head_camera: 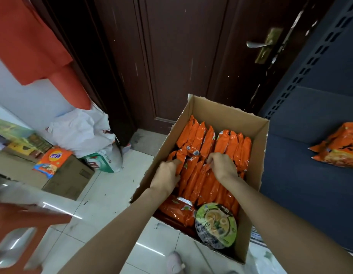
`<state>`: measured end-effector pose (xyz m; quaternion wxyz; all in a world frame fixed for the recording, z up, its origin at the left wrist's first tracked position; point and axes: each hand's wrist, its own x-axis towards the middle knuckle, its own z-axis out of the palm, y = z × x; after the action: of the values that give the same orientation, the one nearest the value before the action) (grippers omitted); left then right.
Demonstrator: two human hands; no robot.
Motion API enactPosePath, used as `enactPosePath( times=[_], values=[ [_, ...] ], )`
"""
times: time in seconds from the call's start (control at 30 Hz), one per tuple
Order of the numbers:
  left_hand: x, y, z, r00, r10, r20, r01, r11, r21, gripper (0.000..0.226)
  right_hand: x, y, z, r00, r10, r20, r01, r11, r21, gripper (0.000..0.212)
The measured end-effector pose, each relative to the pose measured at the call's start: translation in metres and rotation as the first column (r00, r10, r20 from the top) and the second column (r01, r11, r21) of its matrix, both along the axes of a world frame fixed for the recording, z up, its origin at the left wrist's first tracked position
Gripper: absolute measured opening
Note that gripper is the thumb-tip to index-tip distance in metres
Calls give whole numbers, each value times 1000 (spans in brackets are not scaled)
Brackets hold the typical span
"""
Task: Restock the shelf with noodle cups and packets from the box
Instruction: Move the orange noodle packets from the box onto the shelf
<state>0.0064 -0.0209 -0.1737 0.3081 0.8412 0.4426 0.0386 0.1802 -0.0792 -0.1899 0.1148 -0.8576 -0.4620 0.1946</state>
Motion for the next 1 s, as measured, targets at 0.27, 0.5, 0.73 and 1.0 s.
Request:
enactPosePath(
  times=[0.27, 0.5, 0.73, 1.0],
  values=[
    [-1, 0, 17, 998, 19, 56, -20, 1000, 20, 41, 3, -8, 32, 998, 41, -53, -36, 995, 92, 15],
    [5, 9, 49, 983, 47, 178, -49, 999, 8, 50, 1, -27, 51, 995, 75, -68, -59, 975, 214, 11],
    [15, 8, 83, 944, 20, 329, -50, 995, 83, 50, 9, -38, 88, 999, 46, -7, -39, 920, 391, 12],
    [63, -17, 134, 894, -86, 440, -3, 980, 198, 49, 59, -63, 165, 998, -54, -27, 59, 776, 628, 16]
  ],
)
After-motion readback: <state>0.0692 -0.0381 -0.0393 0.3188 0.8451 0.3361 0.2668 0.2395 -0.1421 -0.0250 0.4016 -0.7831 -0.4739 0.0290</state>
